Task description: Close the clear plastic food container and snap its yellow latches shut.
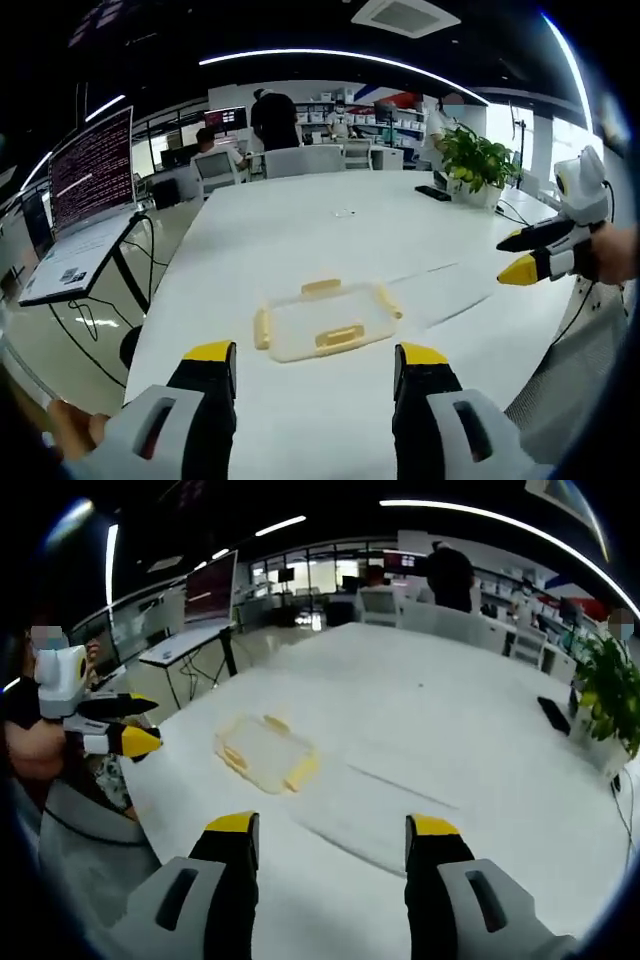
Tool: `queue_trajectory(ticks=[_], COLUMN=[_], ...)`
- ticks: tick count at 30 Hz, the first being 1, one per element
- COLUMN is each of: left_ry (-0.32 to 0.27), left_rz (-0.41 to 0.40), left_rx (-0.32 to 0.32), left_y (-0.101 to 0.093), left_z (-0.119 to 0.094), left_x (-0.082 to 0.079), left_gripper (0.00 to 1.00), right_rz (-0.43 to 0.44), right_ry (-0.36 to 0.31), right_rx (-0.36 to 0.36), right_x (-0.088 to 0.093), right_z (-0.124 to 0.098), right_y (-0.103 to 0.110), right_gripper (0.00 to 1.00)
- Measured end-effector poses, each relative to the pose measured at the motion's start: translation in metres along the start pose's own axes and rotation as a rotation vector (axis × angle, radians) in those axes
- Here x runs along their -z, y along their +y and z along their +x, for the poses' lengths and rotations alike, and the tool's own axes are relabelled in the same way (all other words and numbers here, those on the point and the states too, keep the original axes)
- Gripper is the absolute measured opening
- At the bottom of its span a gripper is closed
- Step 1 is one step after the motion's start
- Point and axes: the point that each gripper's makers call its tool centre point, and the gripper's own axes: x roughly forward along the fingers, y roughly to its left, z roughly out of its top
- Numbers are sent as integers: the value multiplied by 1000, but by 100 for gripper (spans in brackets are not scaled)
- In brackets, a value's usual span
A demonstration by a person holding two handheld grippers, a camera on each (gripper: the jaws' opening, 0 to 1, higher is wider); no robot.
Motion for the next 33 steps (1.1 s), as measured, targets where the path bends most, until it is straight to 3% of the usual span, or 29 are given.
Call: queue_trajectory(ticks=[20,33], left_ry=[60,104], left_rz=[99,203], left_rx=[60,135], left_y=[9,18], left_z=[41,68], left_x=[-3,1], left_gripper=[58,58], right_rz=[-33,-79], right_ry=[33,30], right_rx=[-108,-175], right_x=[-12,-20], right_z=[39,67], right_y=[6,14], right_gripper=[53,53])
